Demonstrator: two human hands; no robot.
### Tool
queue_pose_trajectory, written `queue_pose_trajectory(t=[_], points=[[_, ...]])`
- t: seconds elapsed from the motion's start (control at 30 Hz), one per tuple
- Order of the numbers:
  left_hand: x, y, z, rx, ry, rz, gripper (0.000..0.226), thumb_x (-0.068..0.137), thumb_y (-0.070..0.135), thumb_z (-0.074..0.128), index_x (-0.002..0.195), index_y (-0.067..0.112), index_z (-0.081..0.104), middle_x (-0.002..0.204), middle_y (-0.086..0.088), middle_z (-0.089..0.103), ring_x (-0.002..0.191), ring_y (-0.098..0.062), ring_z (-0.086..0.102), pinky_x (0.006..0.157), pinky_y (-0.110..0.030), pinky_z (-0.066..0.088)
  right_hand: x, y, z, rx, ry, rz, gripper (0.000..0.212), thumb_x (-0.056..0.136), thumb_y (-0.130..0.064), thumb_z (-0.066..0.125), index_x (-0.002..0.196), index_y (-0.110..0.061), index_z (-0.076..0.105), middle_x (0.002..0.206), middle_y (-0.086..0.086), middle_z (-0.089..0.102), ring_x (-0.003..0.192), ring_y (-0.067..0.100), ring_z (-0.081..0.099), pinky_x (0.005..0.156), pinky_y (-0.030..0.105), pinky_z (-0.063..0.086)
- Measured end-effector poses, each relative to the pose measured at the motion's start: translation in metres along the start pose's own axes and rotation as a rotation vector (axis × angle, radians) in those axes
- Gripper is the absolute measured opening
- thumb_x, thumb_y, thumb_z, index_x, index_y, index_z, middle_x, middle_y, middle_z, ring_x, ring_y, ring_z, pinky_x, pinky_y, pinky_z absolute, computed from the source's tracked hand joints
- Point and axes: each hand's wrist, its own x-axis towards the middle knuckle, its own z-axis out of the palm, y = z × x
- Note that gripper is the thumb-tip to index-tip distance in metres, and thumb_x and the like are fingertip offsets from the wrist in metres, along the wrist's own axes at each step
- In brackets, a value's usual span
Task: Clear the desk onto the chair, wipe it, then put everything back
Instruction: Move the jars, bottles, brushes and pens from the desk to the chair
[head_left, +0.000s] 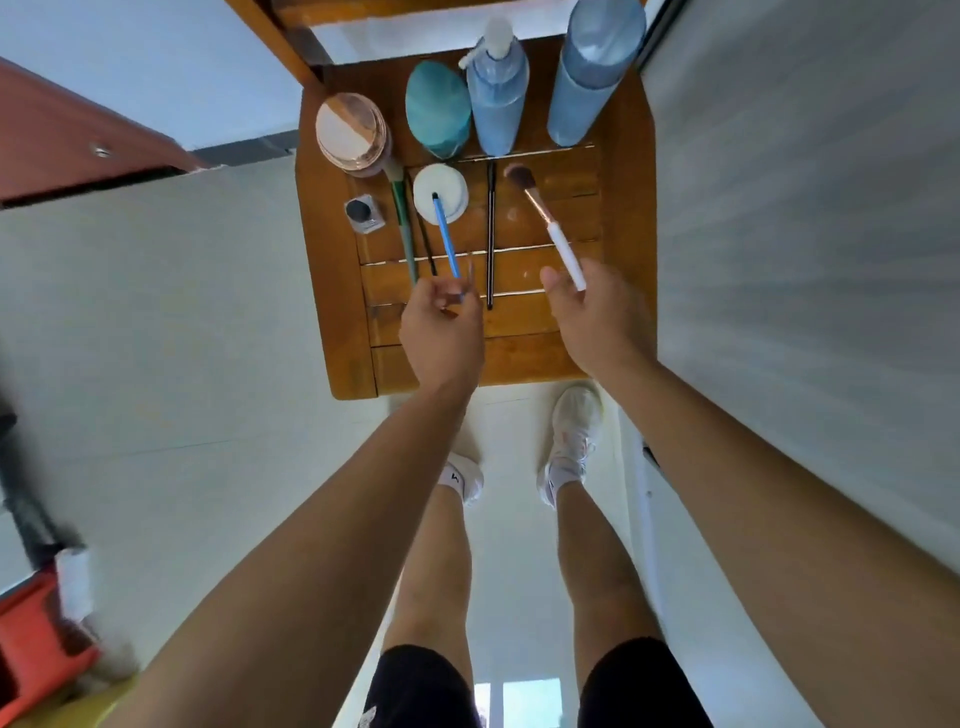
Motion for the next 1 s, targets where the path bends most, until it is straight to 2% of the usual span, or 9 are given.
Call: queue_pose_trajectory(t=[0.1,0.17,0.33,0.4,0.5,0.67,0.77,0.9,1.0], points=[[0.012,-0.008,0.005,0.073,-0.039,0.015,0.015,0.093,0.019,0.067,0.108,0.017,0.066,0.114,0.003,0.066,0.100,-0.009,0.060,0.073,-0.011,0.045,0.003,0.002,0.010,0.004,-0.068,-0.058,0.054,0.099,-0.057,0.047,0.142,-0.026,0.047,0.133,-0.002,0.060,0.109,0.017,0.063,0.080,0.033,0.057],[0.012,-0.014,0.001,0.114,-0.083,0.016,0.022,0.094,0.018,0.066,0.116,0.018,0.065,0.122,0.002,0.063,0.108,-0.011,0.058,0.078,-0.016,0.045,-0.001,0.003,0.011,-0.027,-0.118,-0.057,0.057,0.100,-0.052,0.048,0.150,-0.026,0.039,0.146,0.001,0.050,0.123,0.023,0.058,0.094,0.041,0.055],[0.000,-0.019,-0.020,0.192,-0.178,0.106,0.029,0.096,0.015,0.063,0.124,0.021,0.062,0.129,0.004,0.060,0.113,-0.007,0.051,0.080,-0.010,0.041,-0.012,-0.003,-0.007,-0.070,-0.187,-0.065,0.057,0.102,-0.048,0.046,0.154,-0.028,0.032,0.154,0.004,0.041,0.133,0.027,0.050,0.103,0.046,0.050],[-0.004,-0.016,-0.031,0.231,-0.186,0.167,0.030,0.096,0.015,0.061,0.126,0.021,0.061,0.131,0.003,0.060,0.115,-0.008,0.052,0.092,-0.022,0.049,-0.017,-0.010,-0.018,-0.048,-0.180,-0.068,0.057,0.103,-0.046,0.047,0.154,-0.028,0.030,0.156,0.003,0.038,0.136,0.027,0.048,0.105,0.047,0.049],[-0.013,-0.002,-0.050,0.298,-0.173,0.269,0.033,0.098,0.022,0.060,0.131,0.019,0.058,0.145,0.000,0.052,0.132,-0.017,0.048,0.108,-0.040,0.045,-0.029,-0.025,-0.040,-0.062,-0.127,-0.094,0.058,0.103,-0.045,0.047,0.155,-0.028,0.028,0.157,0.002,0.035,0.137,0.026,0.046,0.104,0.041,0.045],[-0.045,0.059,-0.100,0.381,-0.061,0.462,0.053,0.102,0.044,0.046,0.149,0.022,0.040,0.163,-0.002,0.025,0.149,-0.023,0.025,0.117,-0.046,0.031,-0.070,-0.067,-0.106,-0.081,0.014,-0.244,0.057,0.104,-0.048,0.042,0.155,-0.028,0.028,0.156,0.000,0.035,0.136,0.024,0.046,0.099,0.038,0.046],[-0.073,0.115,-0.151,0.315,0.031,0.512,0.058,0.103,0.047,0.040,0.154,0.024,0.029,0.165,-0.001,0.019,0.150,-0.023,0.022,0.119,-0.052,0.028,-0.098,-0.111,-0.160,-0.072,0.096,-0.389,0.056,0.104,-0.048,0.041,0.154,-0.025,0.030,0.154,0.001,0.038,0.136,0.022,0.045,0.101,0.040,0.049],[-0.116,0.183,-0.254,0.271,0.297,0.687,0.055,0.105,0.036,0.046,0.153,0.014,0.033,0.164,-0.010,0.022,0.151,-0.026,0.022,0.120,-0.048,0.026,-0.134,-0.199,-0.222,-0.049,0.158,-0.605,0.055,0.104,-0.048,0.040,0.154,-0.026,0.031,0.155,0.003,0.037,0.141,0.023,0.040,0.104,0.044,0.049],[-0.154,0.207,-0.348,0.275,0.529,0.778,0.054,0.105,0.034,0.043,0.153,0.008,0.034,0.162,-0.016,0.025,0.150,-0.030,0.024,0.120,-0.048,0.025,-0.174,-0.285,-0.250,0.015,0.190,-0.843,0.054,0.104,-0.049,0.039,0.152,-0.026,0.033,0.152,0.003,0.040,0.136,0.022,0.045,0.101,0.039,0.046]])
